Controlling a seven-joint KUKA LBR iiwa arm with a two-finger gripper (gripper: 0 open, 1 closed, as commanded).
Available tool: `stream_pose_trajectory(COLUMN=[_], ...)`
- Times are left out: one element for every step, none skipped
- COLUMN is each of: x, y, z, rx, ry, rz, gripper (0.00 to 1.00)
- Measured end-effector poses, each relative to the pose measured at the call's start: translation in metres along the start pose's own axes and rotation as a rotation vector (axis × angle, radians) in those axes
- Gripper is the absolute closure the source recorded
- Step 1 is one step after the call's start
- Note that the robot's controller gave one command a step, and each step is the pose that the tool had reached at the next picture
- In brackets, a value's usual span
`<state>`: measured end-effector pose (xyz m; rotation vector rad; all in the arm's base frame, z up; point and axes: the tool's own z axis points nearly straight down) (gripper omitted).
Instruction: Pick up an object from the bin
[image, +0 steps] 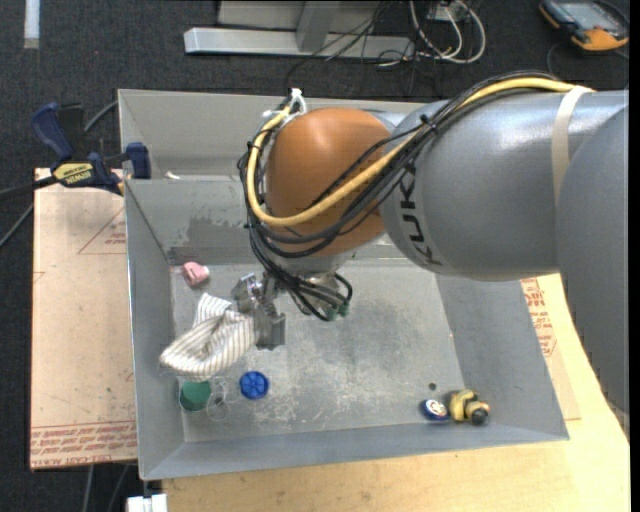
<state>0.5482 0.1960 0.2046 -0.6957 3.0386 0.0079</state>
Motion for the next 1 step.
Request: stream_pose_trajectory(x=[0.0358], y=[0.0082], z=[-0.0478], rx=[0.0], ry=[-0.005], rz=[-0.209], gripper=[1.0])
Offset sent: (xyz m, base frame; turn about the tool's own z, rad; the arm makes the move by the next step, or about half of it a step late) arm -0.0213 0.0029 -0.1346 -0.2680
